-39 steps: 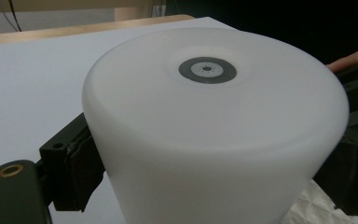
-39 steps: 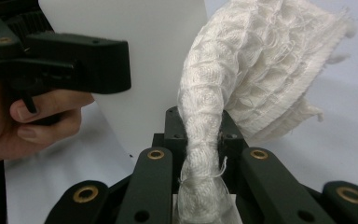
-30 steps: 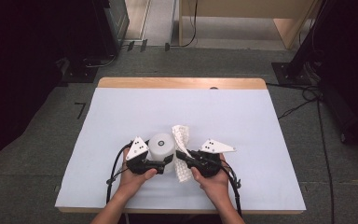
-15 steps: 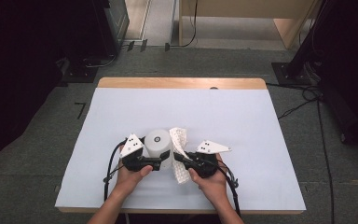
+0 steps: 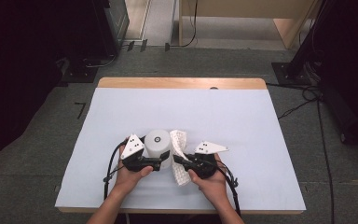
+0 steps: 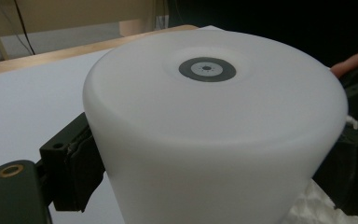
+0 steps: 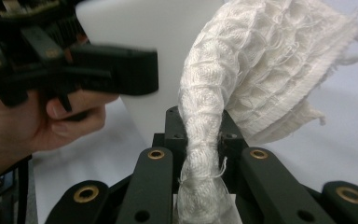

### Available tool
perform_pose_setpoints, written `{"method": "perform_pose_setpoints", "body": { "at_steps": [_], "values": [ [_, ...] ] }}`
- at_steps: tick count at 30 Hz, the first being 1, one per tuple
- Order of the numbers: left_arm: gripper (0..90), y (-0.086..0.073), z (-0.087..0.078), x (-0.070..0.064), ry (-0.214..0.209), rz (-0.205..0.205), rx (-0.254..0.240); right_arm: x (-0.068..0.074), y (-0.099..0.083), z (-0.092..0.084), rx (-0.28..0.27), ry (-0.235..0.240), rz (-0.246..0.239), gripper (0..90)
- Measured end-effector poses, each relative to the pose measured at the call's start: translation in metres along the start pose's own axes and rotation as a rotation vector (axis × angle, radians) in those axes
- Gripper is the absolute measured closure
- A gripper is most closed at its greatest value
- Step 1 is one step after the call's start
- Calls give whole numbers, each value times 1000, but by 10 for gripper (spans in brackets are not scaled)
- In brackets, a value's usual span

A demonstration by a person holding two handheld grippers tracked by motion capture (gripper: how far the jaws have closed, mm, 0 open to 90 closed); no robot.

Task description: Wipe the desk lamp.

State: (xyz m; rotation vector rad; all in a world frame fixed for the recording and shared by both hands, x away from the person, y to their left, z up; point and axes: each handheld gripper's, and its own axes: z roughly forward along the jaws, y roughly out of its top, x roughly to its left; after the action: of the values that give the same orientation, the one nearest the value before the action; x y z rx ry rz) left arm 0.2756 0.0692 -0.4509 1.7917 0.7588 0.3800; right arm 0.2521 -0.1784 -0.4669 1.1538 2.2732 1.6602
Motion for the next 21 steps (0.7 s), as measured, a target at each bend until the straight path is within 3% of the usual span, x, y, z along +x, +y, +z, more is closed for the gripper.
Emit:
{"method": "perform_pose_setpoints", "body": {
  "at_steps": [4,8,11,12,13,15,16,18,21],
  "values": [
    [92,-1,-1,5,-10,-18,-16,0,-1,3,21,2,-8,799],
    [91,-2,-1,5,-8,9,-29,-2,6,-9,-30,-22,-17,798],
    [90,-5,2,3,20,42,-20,-9,10,-20,-62,-44,8,795],
    [89,-6,3,2,30,46,-14,-13,10,-22,-57,-58,15,793],
    [89,-7,5,2,41,54,-5,-22,6,-24,-24,-108,15,790],
    [89,-10,6,2,49,69,13,-25,3,-23,-2,-131,18,790],
    [88,-12,7,2,54,80,24,-37,-4,-22,32,-160,75,789],
    [89,-12,7,2,55,82,30,-41,-6,-22,37,-173,86,788],
    [87,-13,6,2,53,75,29,-51,-10,-26,47,-253,97,726]
  ]
}}
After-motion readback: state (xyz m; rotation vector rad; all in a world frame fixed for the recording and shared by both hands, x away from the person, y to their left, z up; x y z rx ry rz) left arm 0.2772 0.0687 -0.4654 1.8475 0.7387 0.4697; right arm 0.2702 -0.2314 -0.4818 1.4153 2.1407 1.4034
